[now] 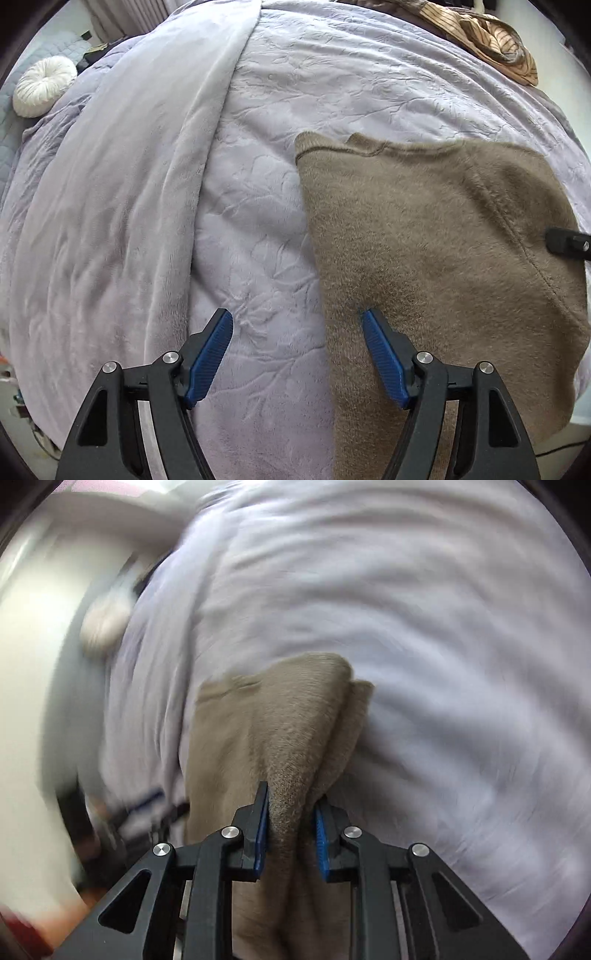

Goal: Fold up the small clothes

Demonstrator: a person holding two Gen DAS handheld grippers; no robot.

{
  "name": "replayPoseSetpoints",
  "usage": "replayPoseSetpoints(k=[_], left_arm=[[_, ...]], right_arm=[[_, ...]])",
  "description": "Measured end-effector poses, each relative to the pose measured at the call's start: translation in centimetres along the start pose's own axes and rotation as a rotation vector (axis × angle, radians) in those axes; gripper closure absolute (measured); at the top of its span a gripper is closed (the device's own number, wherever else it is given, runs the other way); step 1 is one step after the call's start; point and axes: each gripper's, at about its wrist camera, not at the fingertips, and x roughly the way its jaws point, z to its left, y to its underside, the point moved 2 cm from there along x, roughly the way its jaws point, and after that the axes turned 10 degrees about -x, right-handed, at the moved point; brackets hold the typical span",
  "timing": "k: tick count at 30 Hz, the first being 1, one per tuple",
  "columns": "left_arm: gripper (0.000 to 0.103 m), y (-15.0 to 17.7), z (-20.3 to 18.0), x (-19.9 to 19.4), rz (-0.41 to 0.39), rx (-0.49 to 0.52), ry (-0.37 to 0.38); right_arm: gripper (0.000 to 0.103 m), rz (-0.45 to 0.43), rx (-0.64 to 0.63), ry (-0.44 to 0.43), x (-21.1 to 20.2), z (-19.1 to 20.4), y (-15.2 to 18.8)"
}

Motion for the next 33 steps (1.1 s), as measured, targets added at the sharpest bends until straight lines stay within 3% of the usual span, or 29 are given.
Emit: replayPoseSetpoints(k=[2,3,4,6,9,10,11,13,14,19,22,24,25,26,28,33], left_arm=[[0.015,0.1,0.1,0.5,0.008,-0.018,0.018],[0.015,0.1,0.1,0.5,0.015,-0.025,0.035],[0.015,0.1,0.0,0.4,0.021,-0.024,0.033],[0.015,0.0,0.0,-0.1,0.021,-0.015,0.018],[0.015,0.0,0.9,-1.2,0.027,-0.042,0.012],[0.016,0.0,1.2,-1.3,0.037,-0.054,0.024],[0.023,0.0,1.4,-1.5,0.045,-0.067,0.038],[0.037,0.1,1.6,-2.0,0.062,-0.086,0.068],[0.039,0.2,1.5,-2.3,0.072,-0.089,0.085],[0.039,1.3,-1.4,-3.4,0.055,-0.006,0.142],[0.039,2.6,-2.8,-2.4,0.076,0.039,0.126],[0.039,3.7,-2.8,-0.9,0.110,0.036,0.114],[0.038,4.2,-2.6,-0.5,0.120,0.025,0.125],[0.038,4.6,-2.4,-0.2,0.130,0.015,0.139],[0.038,5.3,-2.3,-0.2,0.142,0.005,0.147],[0.038,6.5,-1.8,-0.7,0.151,0.017,0.133]], right_arm=[[0.080,0.062,-0.114,0.126,1.3,0.1,0.0],[0.080,0.109,-0.129,0.177,2.3,-1.1,0.7],[0.078,0.148,-0.115,0.202,3.4,-2.3,1.1],[0.065,0.140,-0.028,0.185,3.6,-3.9,1.5],[0.062,0.100,0.069,0.223,1.4,-4.6,2.2],[0.068,0.097,0.085,0.230,0.7,-4.5,2.5],[0.080,0.093,0.100,0.223,0.1,-4.3,2.9],[0.091,0.087,0.115,0.195,-1.3,-3.4,3.9],[0.093,0.081,0.108,0.184,-1.7,-2.9,4.0],[0.095,0.058,-0.028,0.149,-2.5,2.3,4.9],[0.095,0.085,-0.079,0.179,-1.9,4.1,6.2],[0.096,0.126,-0.104,0.249,-0.2,4.1,7.0],[0.103,0.149,-0.110,0.283,0.6,3.6,7.8],[0.103,0.172,-0.111,0.306,1.5,2.7,8.6],[0.103,0.193,-0.085,0.293,2.7,1.1,10.2],[0.103,0.190,-0.081,0.276,2.3,1.6,10.8]])
